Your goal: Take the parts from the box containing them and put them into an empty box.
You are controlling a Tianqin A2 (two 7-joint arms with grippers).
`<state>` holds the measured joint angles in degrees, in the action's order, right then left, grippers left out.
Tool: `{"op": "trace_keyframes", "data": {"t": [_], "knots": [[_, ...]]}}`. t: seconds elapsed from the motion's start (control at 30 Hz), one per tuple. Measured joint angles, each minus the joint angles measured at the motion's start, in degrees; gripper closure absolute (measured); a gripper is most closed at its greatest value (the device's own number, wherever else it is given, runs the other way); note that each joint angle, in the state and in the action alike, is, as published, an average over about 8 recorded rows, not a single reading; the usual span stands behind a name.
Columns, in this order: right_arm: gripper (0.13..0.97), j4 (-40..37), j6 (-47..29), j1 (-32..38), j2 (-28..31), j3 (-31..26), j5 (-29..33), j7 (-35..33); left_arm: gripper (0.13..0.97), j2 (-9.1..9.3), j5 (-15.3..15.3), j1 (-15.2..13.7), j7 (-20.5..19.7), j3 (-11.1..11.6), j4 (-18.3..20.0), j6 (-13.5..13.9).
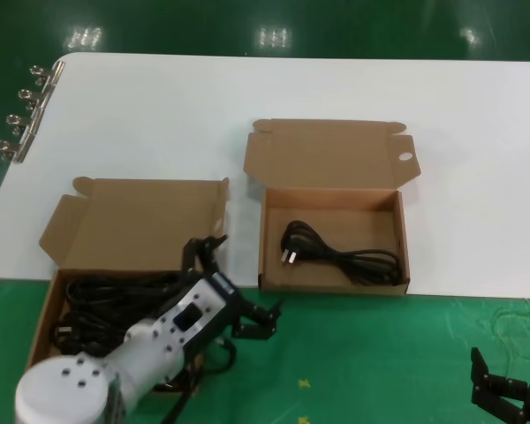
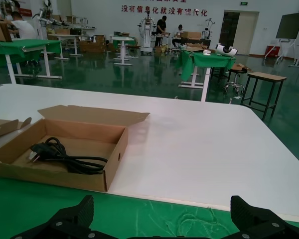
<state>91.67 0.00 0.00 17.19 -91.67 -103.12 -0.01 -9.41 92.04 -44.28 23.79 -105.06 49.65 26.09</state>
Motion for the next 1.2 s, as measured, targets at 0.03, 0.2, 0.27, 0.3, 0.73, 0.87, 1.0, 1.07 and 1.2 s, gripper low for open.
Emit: {"op": "trace_keyframes", "data": {"t": [0.03, 0.2, 0.27, 0.3, 0.73, 0.87, 1.0, 1.07, 1.2], "knots": [[0.129, 0.0, 0.0, 0.0, 0.0, 0.0, 0.0, 0.0, 0.135, -0.2, 0.3, 1.1, -0.6, 0.3, 1.1, -0.7], [0.129, 0.0, 0.0, 0.0, 0.0, 0.0, 0.0, 0.0, 0.132, -1.2, 1.7, 6.8, -3.7, 2.1, 6.5, -4.0], [0.129, 0.0, 0.0, 0.0, 0.0, 0.0, 0.0, 0.0, 0.132, -1.6, 2.3, 9.1, -4.9, 2.7, 8.6, -5.4], [0.129, 0.0, 0.0, 0.0, 0.0, 0.0, 0.0, 0.0, 0.132, -1.79, 2.6, 10.2, -5.5, 3.1, 9.7, -6.0], [0.129, 0.0, 0.0, 0.0, 0.0, 0.0, 0.0, 0.0, 0.132, -4.39, 6.3, 25.1, -13.4, 7.6, 23.7, -14.7], [0.129, 0.0, 0.0, 0.0, 0.0, 0.0, 0.0, 0.0, 0.132, -5.2, 7.4, 29.6, -15.9, 8.9, 28.1, -17.4], [0.129, 0.0, 0.0, 0.0, 0.0, 0.0, 0.0, 0.0, 0.132, -6.0, 8.6, 34.1, -18.3, 10.3, 32.4, -20.1], [0.129, 0.0, 0.0, 0.0, 0.0, 0.0, 0.0, 0.0, 0.132, -6.39, 9.1, 36.4, -19.5, 11.0, 34.5, -21.4], [0.129, 0.0, 0.0, 0.0, 0.0, 0.0, 0.0, 0.0, 0.132, -6.92, 9.9, 39.4, -21.2, 11.9, 37.4, -23.2]]}}
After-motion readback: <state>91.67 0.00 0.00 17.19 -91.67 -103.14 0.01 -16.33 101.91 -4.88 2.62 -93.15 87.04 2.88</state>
